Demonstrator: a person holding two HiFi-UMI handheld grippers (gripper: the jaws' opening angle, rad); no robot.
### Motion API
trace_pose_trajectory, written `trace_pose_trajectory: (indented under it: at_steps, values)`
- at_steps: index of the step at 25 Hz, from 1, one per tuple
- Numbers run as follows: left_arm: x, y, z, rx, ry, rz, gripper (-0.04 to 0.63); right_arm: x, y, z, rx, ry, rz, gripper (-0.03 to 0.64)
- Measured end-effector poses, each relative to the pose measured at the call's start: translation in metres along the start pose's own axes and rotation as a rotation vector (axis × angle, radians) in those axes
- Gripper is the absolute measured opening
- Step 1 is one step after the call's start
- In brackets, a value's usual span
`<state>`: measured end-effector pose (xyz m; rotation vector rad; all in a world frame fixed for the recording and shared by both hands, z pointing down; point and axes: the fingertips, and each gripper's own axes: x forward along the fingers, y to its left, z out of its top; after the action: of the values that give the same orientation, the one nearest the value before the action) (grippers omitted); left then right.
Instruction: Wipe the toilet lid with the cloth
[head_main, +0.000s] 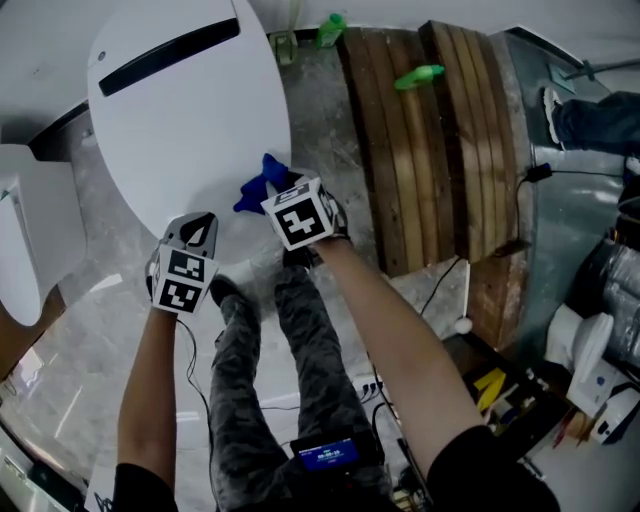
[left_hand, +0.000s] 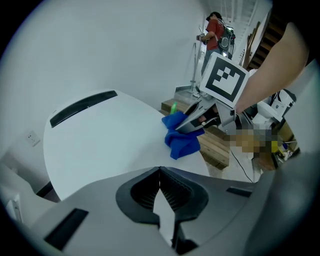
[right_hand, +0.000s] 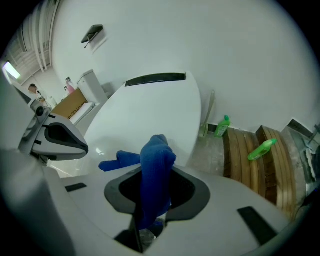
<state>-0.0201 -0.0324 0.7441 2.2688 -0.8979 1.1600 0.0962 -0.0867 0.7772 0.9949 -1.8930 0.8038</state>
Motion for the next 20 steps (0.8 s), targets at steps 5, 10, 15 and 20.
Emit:
trace_pose_trajectory:
  at_steps: [5,10,15,20]
  values:
    - [-0.023,0.011,-0.029,-0.007,-0.017,0.003,0.011,0.005,0.046,-0.010,-0.034,0.028,0.001,0.100]
    - [-0.048,0.035,-0.065,-0.038,-0.022,0.028,0.012,0.017,0.104,-0.002,-0.089,0.038,0.033,0.100]
    - [-0.070,0.057,-0.100,-0.080,-0.022,0.052,0.011,0.031,0.158,0.009,-0.141,0.038,0.069,0.098]
    - [-0.085,0.068,-0.126,-0.117,-0.021,0.065,0.012,0.042,0.213,0.007,-0.258,0.059,0.114,0.098]
